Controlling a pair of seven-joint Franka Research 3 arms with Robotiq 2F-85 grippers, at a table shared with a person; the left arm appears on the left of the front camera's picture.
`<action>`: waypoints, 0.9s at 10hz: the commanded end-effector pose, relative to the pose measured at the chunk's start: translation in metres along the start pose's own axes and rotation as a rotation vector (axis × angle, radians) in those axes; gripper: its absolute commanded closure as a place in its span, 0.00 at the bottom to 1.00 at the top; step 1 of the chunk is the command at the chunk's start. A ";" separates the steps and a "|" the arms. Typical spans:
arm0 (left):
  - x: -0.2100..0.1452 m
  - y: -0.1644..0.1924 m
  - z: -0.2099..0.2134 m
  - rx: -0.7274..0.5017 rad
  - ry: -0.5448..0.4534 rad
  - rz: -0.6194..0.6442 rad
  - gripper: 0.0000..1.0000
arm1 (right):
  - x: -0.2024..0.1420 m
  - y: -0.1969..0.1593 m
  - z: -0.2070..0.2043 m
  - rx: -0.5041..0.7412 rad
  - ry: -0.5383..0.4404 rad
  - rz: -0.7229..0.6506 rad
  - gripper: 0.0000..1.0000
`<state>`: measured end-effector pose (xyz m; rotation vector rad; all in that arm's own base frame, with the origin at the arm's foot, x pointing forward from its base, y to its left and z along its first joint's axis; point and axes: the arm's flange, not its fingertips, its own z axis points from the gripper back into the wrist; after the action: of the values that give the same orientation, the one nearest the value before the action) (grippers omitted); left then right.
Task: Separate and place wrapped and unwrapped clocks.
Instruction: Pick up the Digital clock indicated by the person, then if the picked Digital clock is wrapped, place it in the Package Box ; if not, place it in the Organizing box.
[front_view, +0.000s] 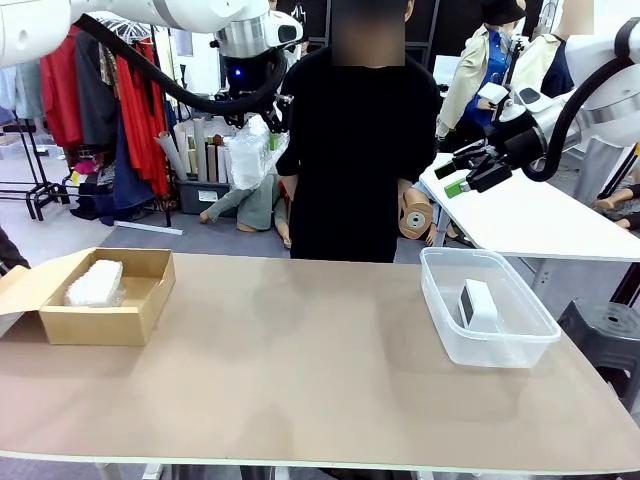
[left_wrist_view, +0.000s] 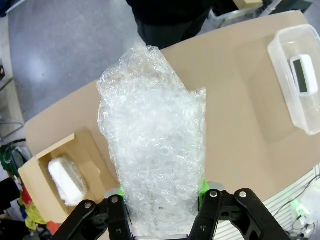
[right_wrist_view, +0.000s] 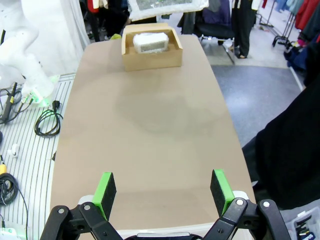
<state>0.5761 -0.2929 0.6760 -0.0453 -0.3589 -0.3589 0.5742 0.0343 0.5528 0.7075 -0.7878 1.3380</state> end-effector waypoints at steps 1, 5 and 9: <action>0.000 0.000 0.007 -0.013 0.001 0.004 1.00 | 0.002 0.000 0.001 -0.005 -0.001 0.004 0.00; 0.000 0.000 0.007 -0.013 0.001 0.004 1.00 | 0.002 0.000 0.001 -0.005 -0.001 0.004 0.00; 0.000 0.000 0.007 -0.013 0.001 0.004 1.00 | 0.002 0.000 0.001 -0.005 -0.001 0.004 0.00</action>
<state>0.5761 -0.2929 0.6761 -0.0454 -0.3589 -0.3589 0.5742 0.0343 0.5528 0.7075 -0.7878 1.3380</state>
